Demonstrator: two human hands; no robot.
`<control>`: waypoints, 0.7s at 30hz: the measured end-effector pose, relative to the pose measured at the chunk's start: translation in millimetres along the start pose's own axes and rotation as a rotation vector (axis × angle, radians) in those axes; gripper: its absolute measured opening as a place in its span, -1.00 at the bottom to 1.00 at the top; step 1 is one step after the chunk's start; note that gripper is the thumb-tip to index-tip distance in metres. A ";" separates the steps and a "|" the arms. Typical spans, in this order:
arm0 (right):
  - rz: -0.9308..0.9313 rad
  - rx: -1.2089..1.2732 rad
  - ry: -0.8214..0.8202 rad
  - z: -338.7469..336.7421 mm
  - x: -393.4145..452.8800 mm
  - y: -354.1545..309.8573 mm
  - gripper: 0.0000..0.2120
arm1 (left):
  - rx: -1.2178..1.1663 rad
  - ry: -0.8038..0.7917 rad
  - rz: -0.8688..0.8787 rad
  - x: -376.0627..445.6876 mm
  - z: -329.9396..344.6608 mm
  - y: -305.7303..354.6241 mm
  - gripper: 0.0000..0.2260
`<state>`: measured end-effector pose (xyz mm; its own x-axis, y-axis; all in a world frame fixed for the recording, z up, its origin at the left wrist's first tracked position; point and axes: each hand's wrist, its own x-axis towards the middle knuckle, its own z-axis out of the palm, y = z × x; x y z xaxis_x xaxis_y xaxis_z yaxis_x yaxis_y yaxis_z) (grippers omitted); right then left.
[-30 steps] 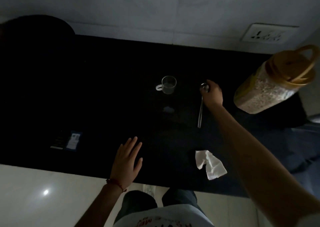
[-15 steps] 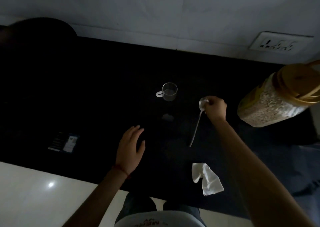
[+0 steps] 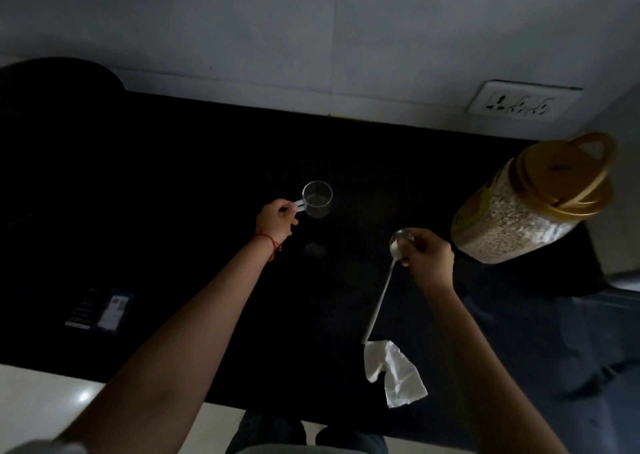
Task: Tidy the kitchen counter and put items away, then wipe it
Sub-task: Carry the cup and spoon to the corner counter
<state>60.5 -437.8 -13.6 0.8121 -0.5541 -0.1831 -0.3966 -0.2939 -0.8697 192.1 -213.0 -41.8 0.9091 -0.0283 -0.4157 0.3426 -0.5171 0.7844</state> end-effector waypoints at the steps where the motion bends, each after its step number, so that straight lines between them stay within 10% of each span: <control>1: -0.002 0.001 0.001 -1.4 -1.6 0.4 -0.86 | 0.004 -0.012 0.013 0.5 0.0 -0.4 -0.77; 11: -0.047 0.016 -0.041 -0.9 -11.9 -4.2 -0.91 | 0.006 -0.181 0.109 -28.6 0.0 10.4 -0.90; 21: -0.099 0.031 -0.254 44.7 -46.2 -25.8 -0.91 | -0.327 0.039 0.118 -150.1 -58.7 -38.7 -0.81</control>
<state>52.4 -369.7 -3.2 0.9291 -0.3097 -0.2023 -0.2999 -0.3104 -0.9020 56.4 -138.5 17.3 0.9532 -0.0351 -0.3002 0.2866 -0.2103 0.9347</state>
